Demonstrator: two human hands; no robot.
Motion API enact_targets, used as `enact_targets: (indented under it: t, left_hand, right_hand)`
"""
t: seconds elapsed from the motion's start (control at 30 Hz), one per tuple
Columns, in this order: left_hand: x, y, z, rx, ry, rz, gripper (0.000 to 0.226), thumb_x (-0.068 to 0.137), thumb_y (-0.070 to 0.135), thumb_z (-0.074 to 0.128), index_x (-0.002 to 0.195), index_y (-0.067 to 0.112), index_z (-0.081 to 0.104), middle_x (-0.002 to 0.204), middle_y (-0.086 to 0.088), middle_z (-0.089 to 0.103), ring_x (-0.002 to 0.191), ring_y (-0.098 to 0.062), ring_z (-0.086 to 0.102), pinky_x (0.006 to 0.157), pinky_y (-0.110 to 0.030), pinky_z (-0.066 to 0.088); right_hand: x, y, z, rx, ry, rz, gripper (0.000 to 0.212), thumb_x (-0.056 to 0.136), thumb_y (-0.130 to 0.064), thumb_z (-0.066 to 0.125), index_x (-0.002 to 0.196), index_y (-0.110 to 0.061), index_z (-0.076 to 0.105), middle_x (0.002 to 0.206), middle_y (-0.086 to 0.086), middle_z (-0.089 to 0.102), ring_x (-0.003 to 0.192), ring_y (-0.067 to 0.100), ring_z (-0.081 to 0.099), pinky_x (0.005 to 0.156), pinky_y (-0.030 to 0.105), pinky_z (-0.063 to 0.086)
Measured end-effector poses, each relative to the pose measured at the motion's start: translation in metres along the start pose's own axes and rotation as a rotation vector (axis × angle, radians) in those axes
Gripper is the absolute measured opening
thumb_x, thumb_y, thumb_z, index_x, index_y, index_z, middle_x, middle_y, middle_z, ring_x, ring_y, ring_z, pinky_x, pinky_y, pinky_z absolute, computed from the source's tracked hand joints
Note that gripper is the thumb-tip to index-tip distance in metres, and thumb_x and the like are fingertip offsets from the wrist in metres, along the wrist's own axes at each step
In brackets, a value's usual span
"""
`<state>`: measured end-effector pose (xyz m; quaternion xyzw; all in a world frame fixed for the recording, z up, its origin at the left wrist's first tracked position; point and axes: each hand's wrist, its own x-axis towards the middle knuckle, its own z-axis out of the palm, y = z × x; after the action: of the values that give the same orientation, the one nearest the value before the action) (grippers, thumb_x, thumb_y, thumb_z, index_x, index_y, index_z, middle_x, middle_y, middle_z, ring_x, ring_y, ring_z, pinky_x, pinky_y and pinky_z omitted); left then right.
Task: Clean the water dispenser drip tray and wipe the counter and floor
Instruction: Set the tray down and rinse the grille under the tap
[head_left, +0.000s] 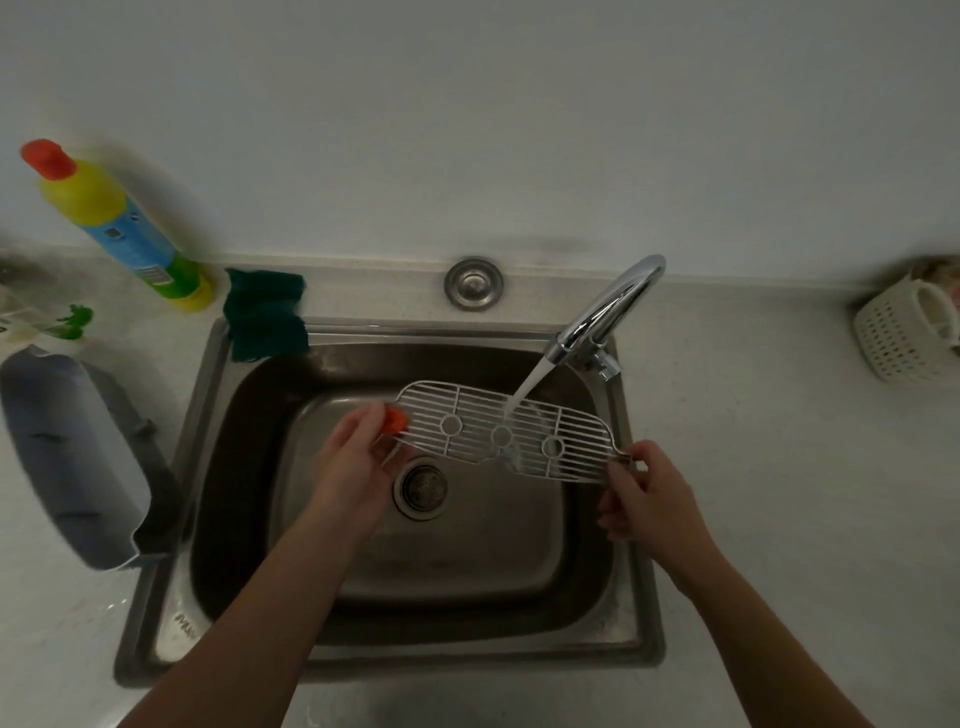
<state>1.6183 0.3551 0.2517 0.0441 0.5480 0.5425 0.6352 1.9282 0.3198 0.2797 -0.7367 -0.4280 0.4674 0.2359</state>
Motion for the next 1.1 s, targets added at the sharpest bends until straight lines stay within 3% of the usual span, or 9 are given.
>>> enact_targets:
  t: [0.1, 0.27, 0.4, 0.57, 0.73, 0.83, 0.9, 1.03, 1.1]
  left_hand:
    - [-0.001, 0.001, -0.005, 0.166, 0.041, 0.065, 0.023, 0.098, 0.022, 0.065, 0.118, 0.013, 0.07, 0.112, -0.003, 0.078, 0.105, -0.018, 0.074, 0.09, -0.037, 0.058]
    - [-0.002, 0.001, -0.031, 0.371, 0.098, 0.142, 0.027, 0.103, 0.021, 0.058, 0.124, 0.028, 0.072, 0.112, 0.006, 0.077, 0.103, -0.012, 0.073, 0.078, -0.029, 0.06]
    - [-0.003, 0.003, -0.05, 0.161, 0.068, 0.006, 0.034, 0.106, 0.013, 0.045, 0.129, 0.022, 0.069, 0.117, -0.004, 0.078, 0.105, -0.021, 0.075, 0.087, -0.039, 0.059]
    - [-0.006, 0.002, -0.051, -0.141, 0.003, -0.119, 0.044, 0.099, 0.009, 0.055, 0.142, -0.002, 0.055, 0.131, -0.019, 0.066, 0.12, -0.029, 0.065, 0.114, -0.042, 0.045]
    - [-0.012, -0.008, -0.028, -0.169, -0.059, -0.208, 0.033, 0.1, 0.01, 0.056, 0.132, 0.001, 0.061, 0.133, -0.018, 0.065, 0.105, -0.026, 0.07, 0.089, -0.037, 0.062]
    - [-0.008, -0.008, -0.019, -0.123, -0.064, -0.092, 0.041, 0.099, 0.002, 0.055, 0.14, 0.0, 0.052, 0.125, -0.018, 0.069, 0.105, -0.03, 0.071, 0.092, -0.045, 0.061]
    - [-0.001, 0.0, -0.018, -0.047, -0.047, 0.004, 0.035, 0.099, 0.004, 0.058, 0.134, 0.001, 0.059, 0.123, -0.017, 0.073, 0.107, -0.033, 0.073, 0.091, -0.048, 0.062]
    - [0.005, 0.009, -0.009, 0.366, -0.047, 0.154, 0.017, 0.1, 0.026, 0.063, 0.114, 0.022, 0.072, 0.108, 0.0, 0.079, 0.099, -0.018, 0.077, 0.073, -0.029, 0.063]
    - [0.007, 0.008, 0.0, 0.627, -0.096, 0.251, 0.012, 0.1, 0.028, 0.063, 0.106, 0.026, 0.073, 0.101, 0.004, 0.078, 0.092, -0.013, 0.076, 0.073, -0.028, 0.063]
  right_hand:
    - [0.008, 0.003, 0.008, -0.027, 0.041, 0.058, 0.008, 0.106, -0.017, 0.051, 0.101, -0.021, 0.055, 0.082, 0.015, 0.072, 0.059, 0.018, 0.071, 0.055, 0.031, 0.061]
    - [0.022, -0.026, 0.026, 0.532, 0.074, 0.283, 0.018, 0.1, -0.022, 0.05, 0.113, -0.013, 0.06, 0.099, 0.018, 0.075, 0.074, 0.026, 0.078, 0.06, 0.037, 0.061]
    - [0.028, -0.049, 0.04, 0.571, 0.083, 0.168, 0.007, 0.103, -0.019, 0.056, 0.109, -0.02, 0.06, 0.115, 0.011, 0.069, 0.093, 0.03, 0.077, 0.072, 0.041, 0.065]
    - [0.021, -0.06, 0.046, 0.508, -0.018, -0.035, 0.021, 0.103, -0.012, 0.054, 0.118, -0.025, 0.06, 0.114, 0.007, 0.076, 0.1, 0.026, 0.077, 0.084, 0.047, 0.062]
    - [0.008, -0.049, 0.056, 0.543, -0.123, -0.075, 0.02, 0.104, -0.009, 0.05, 0.117, -0.016, 0.063, 0.113, 0.006, 0.076, 0.106, 0.027, 0.075, 0.088, 0.045, 0.062]
    - [0.002, -0.035, 0.062, 0.53, -0.159, -0.011, 0.018, 0.101, -0.004, 0.054, 0.11, -0.015, 0.065, 0.109, 0.006, 0.077, 0.103, 0.027, 0.075, 0.089, 0.047, 0.062]
    - [0.0, -0.025, 0.06, 0.399, -0.178, 0.052, 0.017, 0.097, -0.008, 0.062, 0.107, -0.02, 0.068, 0.106, 0.004, 0.076, 0.099, 0.023, 0.076, 0.091, 0.049, 0.061]
    - [0.006, -0.015, 0.051, 0.234, -0.152, 0.161, 0.018, 0.096, -0.019, 0.066, 0.113, -0.025, 0.065, 0.115, 0.005, 0.071, 0.099, 0.022, 0.072, 0.089, 0.045, 0.06]
    - [0.01, -0.021, 0.047, 0.23, -0.123, 0.161, 0.016, 0.097, -0.019, 0.066, 0.112, -0.024, 0.064, 0.114, 0.007, 0.07, 0.097, 0.023, 0.072, 0.086, 0.043, 0.061]
